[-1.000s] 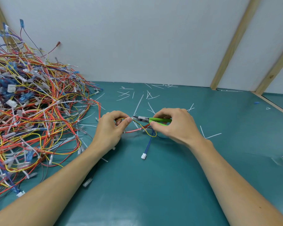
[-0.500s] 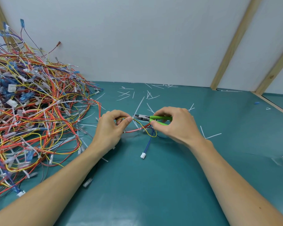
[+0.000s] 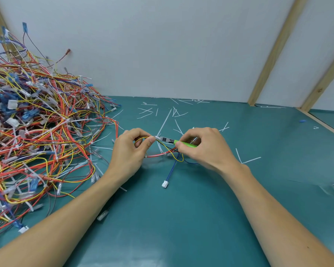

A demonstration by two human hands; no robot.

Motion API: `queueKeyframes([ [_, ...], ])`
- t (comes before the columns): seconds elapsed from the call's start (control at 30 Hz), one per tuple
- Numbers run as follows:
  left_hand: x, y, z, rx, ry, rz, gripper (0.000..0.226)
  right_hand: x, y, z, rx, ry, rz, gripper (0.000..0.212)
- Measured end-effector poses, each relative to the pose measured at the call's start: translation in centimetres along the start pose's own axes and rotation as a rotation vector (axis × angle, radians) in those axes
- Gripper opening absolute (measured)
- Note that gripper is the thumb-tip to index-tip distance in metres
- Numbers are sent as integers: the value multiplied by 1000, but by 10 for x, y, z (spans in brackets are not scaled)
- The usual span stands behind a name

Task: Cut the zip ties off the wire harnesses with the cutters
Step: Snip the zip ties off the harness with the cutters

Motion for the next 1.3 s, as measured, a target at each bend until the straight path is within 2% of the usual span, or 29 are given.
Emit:
queueKeyframes([
  [0.13, -1, 0, 1, -12, -7, 1, 12, -1, -4, 2, 23, -13, -35, 24],
  [0.33, -1, 1, 1, 0, -15, 6, 13, -2, -6, 3, 40, -41, -47, 32],
  [0.5, 0, 2, -2, -5, 12, 10, 12, -2, -6, 0, 81, -42, -28, 31],
  [0.67, 0, 2, -1, -34, 26, 2, 12, -2, -5, 3, 72, -58, 33, 32],
  [0.8, -2, 2, 3, -34, 17, -16, 12, 0, 0, 9, 114, -140, 108, 38],
  [1.03, -7, 0, 16, -53, -30, -55, 12, 1, 3, 14, 173, -207, 145, 39],
  [1.17, -8, -1, 19, -38, -42, -89, 11, -1, -4, 15, 181, -236, 79, 20],
  [1.3, -11, -5, 23, 18, -106, -122, 14, -7, -23, 14, 310, -315, -71, 21],
])
Point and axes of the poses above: each hand's wrist, its own x-axis towards the middle knuckle, its own y-axis out of the back of the hand, z = x × y, the point moved 9 cm from there along x, towards the middle knuckle, and after that the axes turned 14 degrees about z, right-handed, at the moved point
